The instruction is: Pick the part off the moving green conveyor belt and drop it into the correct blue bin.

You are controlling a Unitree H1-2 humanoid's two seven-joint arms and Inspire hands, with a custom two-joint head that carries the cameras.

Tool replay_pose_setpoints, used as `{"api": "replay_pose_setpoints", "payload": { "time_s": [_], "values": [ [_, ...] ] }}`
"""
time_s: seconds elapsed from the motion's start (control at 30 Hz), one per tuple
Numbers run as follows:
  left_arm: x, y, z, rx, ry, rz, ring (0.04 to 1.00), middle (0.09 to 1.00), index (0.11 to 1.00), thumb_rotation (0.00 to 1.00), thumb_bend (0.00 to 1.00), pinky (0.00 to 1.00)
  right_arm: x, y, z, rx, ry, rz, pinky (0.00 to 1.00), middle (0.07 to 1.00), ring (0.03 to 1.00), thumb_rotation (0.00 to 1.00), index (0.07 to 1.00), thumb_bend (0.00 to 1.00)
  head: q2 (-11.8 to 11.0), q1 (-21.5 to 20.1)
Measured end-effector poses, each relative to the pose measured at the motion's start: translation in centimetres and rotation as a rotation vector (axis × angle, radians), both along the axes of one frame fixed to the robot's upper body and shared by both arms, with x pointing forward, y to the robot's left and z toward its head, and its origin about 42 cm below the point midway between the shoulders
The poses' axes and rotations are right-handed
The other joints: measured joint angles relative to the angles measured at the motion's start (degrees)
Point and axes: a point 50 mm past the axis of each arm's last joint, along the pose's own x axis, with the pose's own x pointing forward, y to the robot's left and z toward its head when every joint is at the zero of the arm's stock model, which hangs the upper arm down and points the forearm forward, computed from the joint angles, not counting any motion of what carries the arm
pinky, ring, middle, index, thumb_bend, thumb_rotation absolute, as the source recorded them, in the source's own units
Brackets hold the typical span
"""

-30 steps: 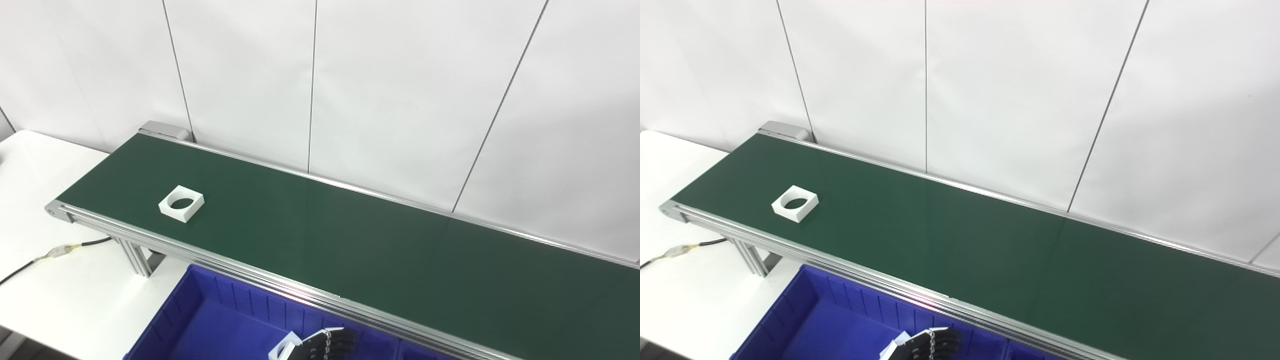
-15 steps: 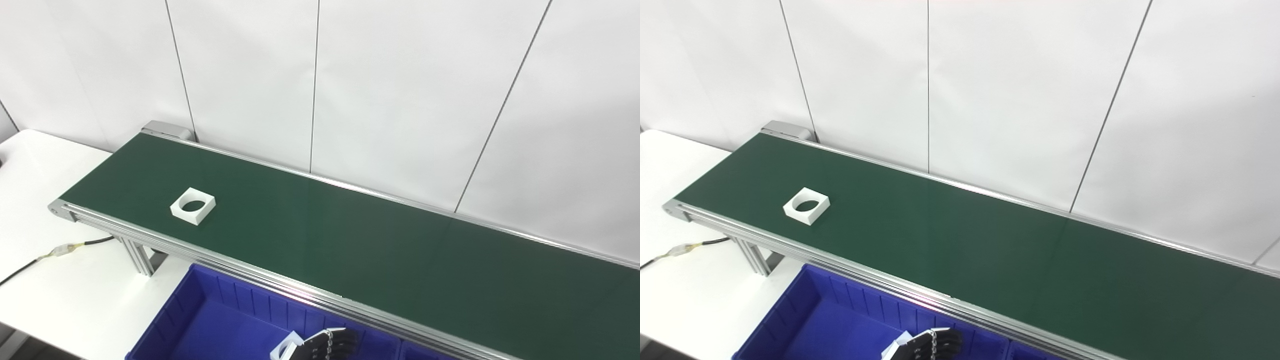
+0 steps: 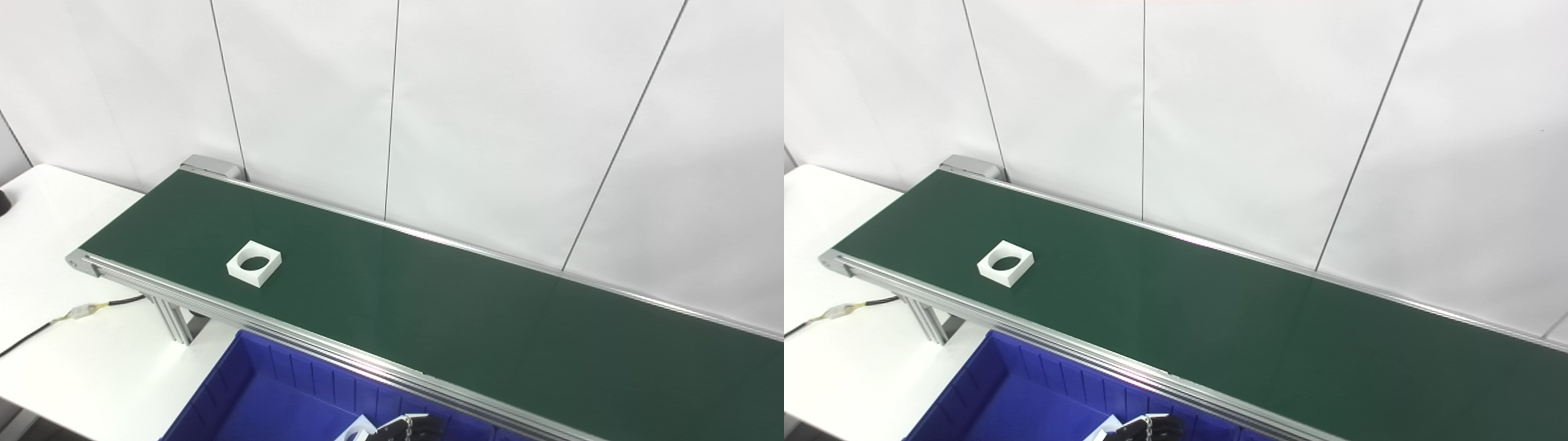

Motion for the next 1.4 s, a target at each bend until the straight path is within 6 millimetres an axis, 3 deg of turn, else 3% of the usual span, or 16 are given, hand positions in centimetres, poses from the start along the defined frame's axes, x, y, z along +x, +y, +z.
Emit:
{"api": "replay_pose_setpoints", "payload": {
  "time_s": [0.57, 0.9, 1.4],
  "values": [
    [0.1, 0.1, 0.0, 0.003, -0.002, 0.006, 0.723, 0.739, 0.728, 0.00, 0.89, 0.72, 0.0, 0.1, 0.0, -0.002, 0.001, 0.005, 0.60, 0.795, 0.694, 0.00, 0.855, 0.55, 0.53, -0.62],
    [0.1, 0.8, 0.0, 0.017, -0.006, 0.005, 0.731, 0.745, 0.734, 0.00, 0.88, 0.71, -0.1, 0.5, -0.1, 0.002, 0.002, 0.009, 0.60, 0.789, 0.692, 0.00, 0.845, 0.55, 1.32, -5.62],
    [0.3, 1.6, 0.6, -0.019, -0.023, -0.001, 0.754, 0.769, 0.758, 0.00, 0.83, 0.74, -0.1, 1.7, 0.0, 0.017, -0.001, 0.004, 0.61, 0.774, 0.690, 0.02, 0.823, 0.63, 2.72, -9.58]
  ]
}}
